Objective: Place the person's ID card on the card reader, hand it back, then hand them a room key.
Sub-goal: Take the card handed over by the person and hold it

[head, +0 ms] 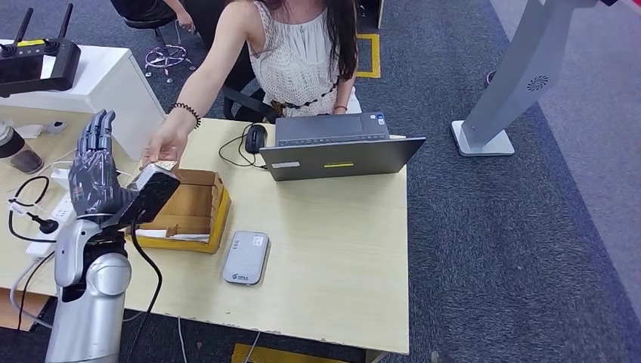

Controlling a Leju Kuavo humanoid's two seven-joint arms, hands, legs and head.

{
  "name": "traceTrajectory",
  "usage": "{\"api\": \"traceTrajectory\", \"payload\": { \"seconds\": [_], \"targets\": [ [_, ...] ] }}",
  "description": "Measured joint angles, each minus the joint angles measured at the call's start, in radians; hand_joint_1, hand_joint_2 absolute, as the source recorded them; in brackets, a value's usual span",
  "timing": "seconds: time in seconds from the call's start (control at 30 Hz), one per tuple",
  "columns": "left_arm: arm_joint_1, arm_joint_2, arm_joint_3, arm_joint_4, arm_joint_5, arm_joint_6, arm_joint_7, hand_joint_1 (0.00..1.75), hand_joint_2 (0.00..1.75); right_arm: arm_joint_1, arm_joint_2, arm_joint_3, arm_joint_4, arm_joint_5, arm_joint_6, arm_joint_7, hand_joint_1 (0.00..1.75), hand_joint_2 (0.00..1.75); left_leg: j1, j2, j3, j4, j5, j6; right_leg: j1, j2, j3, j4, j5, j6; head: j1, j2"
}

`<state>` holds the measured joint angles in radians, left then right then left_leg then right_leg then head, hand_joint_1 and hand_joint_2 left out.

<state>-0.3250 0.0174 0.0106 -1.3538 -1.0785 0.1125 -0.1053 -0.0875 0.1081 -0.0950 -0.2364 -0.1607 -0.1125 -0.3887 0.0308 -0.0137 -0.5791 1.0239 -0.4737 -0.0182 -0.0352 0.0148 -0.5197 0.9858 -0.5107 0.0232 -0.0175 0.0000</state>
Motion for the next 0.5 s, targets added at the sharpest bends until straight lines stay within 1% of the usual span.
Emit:
{"api": "traceTrajectory", "payload": {
  "seconds": [0.5],
  "targets": [
    [-0.179, 0.138, -0.214, 0.094, -0.407, 0.087, 0.234, 0.00, 1.75, -0.025, 0.027, 0.012, 0.001, 0.094, 0.009, 0.041, 0.00, 0.00, 0.000, 0.000, 0.000, 0.000, 0.001, 0.000, 0.000, 0.000, 0.000, 0.000, 0.000, 0.000, 0.000, 0.000]
  ]
}}
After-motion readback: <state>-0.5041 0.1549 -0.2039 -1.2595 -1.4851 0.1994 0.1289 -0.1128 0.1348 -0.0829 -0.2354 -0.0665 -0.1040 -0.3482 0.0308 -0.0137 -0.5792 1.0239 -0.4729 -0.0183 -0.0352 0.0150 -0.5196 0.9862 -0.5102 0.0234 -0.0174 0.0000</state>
